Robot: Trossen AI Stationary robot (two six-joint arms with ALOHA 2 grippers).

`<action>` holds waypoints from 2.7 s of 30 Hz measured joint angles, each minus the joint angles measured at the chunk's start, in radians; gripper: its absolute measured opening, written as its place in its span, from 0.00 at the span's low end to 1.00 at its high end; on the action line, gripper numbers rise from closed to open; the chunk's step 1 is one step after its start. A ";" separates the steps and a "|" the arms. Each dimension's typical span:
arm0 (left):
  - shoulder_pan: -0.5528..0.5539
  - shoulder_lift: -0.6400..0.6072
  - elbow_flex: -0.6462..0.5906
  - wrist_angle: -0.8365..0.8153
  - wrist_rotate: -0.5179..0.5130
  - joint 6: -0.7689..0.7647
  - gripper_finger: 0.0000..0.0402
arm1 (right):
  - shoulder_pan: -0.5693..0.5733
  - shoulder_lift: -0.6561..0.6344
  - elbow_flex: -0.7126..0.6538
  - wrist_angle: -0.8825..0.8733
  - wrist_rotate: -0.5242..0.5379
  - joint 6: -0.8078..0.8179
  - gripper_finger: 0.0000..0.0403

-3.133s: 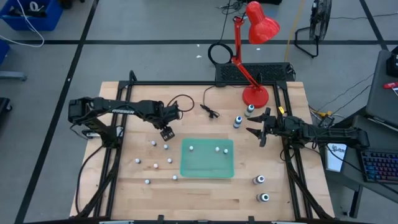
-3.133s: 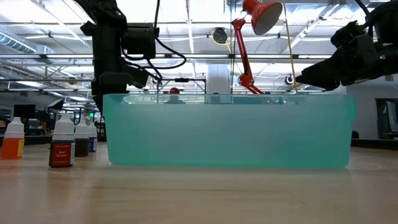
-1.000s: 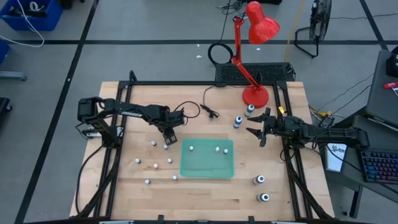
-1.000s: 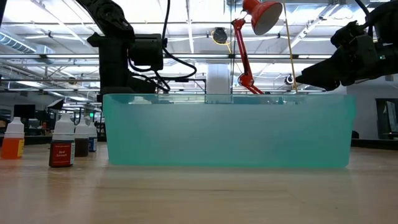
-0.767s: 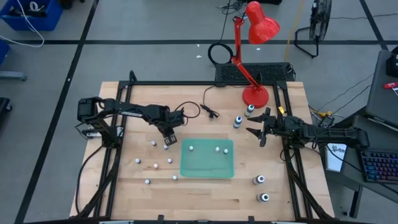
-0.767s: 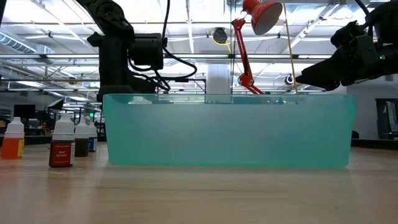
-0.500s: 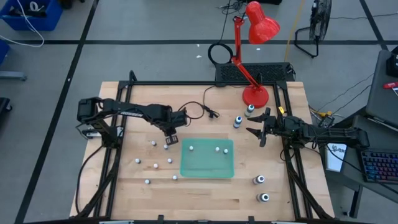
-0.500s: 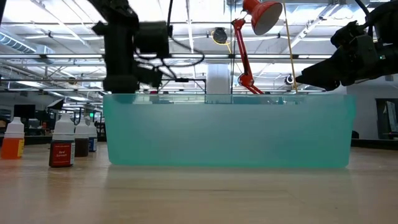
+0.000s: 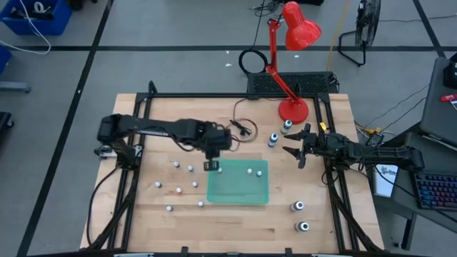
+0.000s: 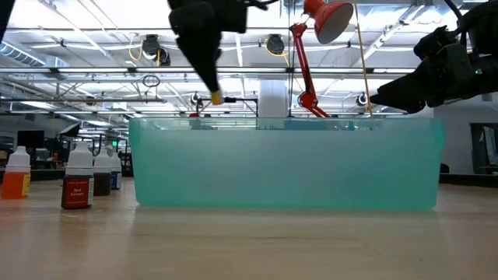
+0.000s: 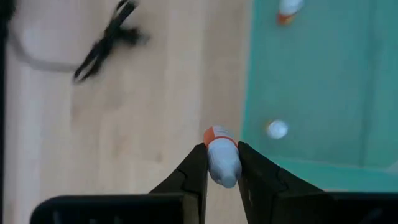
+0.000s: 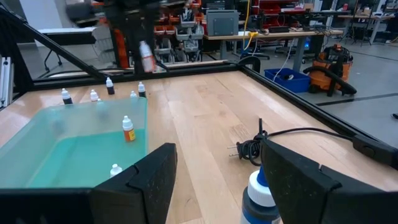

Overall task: Pick & Place food coloring
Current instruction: Put the small yellow food coloring bottle into the light blue bin, then put the small green food coloring bottle into the light blue bin

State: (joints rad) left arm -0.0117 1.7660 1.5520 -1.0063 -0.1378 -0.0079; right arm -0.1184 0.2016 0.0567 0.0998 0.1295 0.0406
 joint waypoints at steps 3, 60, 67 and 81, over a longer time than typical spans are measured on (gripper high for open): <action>-0.026 0.103 0.084 -0.039 0.021 0.054 0.16 | 0.000 0.000 0.000 0.000 0.000 0.000 0.55; -0.041 0.163 0.162 -0.110 0.163 0.074 0.38 | 0.000 0.007 0.000 0.000 0.000 0.000 0.55; -0.048 -0.104 -0.172 0.160 0.158 0.005 0.35 | 0.000 0.008 0.000 0.000 0.000 0.000 0.55; -0.023 -0.499 -0.880 0.782 0.081 -0.236 0.33 | 0.000 0.008 0.000 0.000 0.000 0.000 0.55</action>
State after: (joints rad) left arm -0.0349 1.2673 0.6721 -0.2241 -0.0565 -0.2444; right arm -0.1181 0.2100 0.0566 0.1001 0.1291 0.0406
